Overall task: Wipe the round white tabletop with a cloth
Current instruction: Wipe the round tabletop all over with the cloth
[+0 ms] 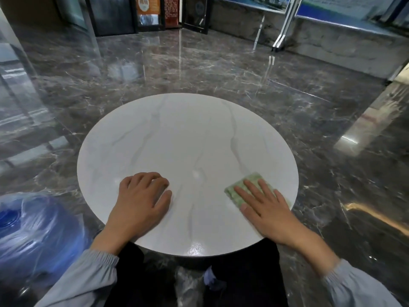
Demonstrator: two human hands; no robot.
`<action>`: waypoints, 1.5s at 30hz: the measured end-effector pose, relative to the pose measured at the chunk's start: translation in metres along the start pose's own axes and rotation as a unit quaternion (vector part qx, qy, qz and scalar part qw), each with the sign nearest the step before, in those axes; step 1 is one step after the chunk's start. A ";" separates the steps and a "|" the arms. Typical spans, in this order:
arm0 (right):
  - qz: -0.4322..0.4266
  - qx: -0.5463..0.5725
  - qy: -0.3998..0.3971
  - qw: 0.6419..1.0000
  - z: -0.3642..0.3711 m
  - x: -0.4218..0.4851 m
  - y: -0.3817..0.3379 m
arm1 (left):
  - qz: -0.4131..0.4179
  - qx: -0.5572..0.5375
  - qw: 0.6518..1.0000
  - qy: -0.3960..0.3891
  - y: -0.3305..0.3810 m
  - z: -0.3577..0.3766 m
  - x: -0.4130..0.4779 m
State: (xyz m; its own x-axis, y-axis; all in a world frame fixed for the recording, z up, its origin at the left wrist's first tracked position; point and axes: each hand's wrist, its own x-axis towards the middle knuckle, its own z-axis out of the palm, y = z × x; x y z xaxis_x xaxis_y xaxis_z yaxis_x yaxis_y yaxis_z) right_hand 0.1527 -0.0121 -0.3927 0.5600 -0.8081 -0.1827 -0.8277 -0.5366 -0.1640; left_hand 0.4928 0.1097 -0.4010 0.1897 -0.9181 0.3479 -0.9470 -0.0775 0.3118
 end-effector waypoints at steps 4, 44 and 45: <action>0.081 0.015 0.004 0.997 -0.008 0.048 0.001 | -0.002 0.013 1.000 -0.017 0.002 -0.002 -0.001; -0.264 -0.007 -0.062 0.962 0.008 0.049 -0.147 | -0.267 -0.079 0.954 0.109 0.000 -0.017 0.002; -0.250 -0.022 -0.056 0.966 0.003 0.058 -0.135 | -0.272 -0.077 0.954 0.097 0.000 -0.018 0.003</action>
State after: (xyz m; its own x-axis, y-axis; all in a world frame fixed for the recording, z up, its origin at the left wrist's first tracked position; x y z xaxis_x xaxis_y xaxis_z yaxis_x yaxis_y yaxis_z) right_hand 0.2966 0.0142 -0.3836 0.8887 -0.4149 -0.1950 -0.4516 -0.8653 -0.2175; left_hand 0.4976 0.1140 -0.3840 0.7012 -0.6676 0.2501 -0.6480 -0.4505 0.6141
